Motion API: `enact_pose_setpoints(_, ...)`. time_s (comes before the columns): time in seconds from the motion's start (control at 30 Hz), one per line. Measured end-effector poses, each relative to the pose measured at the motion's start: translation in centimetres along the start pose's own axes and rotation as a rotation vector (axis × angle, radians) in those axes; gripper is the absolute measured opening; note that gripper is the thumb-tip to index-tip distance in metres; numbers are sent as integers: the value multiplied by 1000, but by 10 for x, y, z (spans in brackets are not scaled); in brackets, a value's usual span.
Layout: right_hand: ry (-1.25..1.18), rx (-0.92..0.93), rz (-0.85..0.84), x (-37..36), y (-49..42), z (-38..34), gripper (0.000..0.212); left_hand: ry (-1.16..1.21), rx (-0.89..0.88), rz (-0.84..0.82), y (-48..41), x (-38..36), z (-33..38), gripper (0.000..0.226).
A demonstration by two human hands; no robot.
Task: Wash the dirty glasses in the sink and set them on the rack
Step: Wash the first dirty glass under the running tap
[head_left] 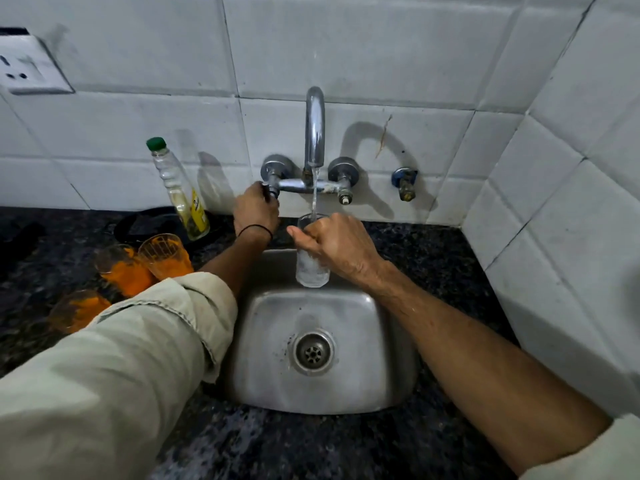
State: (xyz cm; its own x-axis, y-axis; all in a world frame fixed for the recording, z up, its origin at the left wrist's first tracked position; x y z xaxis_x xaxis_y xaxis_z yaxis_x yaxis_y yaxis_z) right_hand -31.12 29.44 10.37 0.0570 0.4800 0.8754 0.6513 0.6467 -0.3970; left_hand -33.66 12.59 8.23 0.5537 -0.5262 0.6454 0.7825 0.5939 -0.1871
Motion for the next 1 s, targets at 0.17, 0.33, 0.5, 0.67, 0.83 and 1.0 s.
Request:
enact_pose_setpoints(0.17, -138, -154, 50, 0, 2, 2, 58, -121, -64, -37, 7, 3, 4, 25)
enact_pose_setpoints(0.33, -733, -538, 162, -23, 14, 14, 55, 469, 220, -226, 47, -8, -33, 49)
enact_pose_setpoints(0.5, -1239, -1047, 306, -60, 37, 22, 39, 946, 294, -431, 122, -5, -44, 30)
enact_pose_setpoints(0.67, -1659, -1462, 171, -104, 65, 5, 31, 790, 4, -422, 137, 2, -42, 57)
enact_pose_setpoints(0.83, -1730, -1546, 191, -111, 83, -12, 25, 666, -22, -450, 139, 1, -43, 64)
enact_pose_setpoints(1.0, -1267, -1428, 0, -105, 100, -8, 27, 599, -27, -440, 145, 0, -43, 63)
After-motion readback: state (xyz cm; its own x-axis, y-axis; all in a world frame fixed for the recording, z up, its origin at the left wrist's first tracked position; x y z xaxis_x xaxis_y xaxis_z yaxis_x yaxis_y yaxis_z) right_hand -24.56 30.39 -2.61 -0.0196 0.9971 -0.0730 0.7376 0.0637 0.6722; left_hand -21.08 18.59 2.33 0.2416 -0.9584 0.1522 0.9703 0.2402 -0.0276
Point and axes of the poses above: each hand's wrist, its own y-axis away from the middle knuckle, its own x-axis out of the back of the hand, z = x × y, the point moved 2 cm from there along -y, towards the middle knuckle, and after that the axes turned 2 degrees about y, right-handed, at the moved point
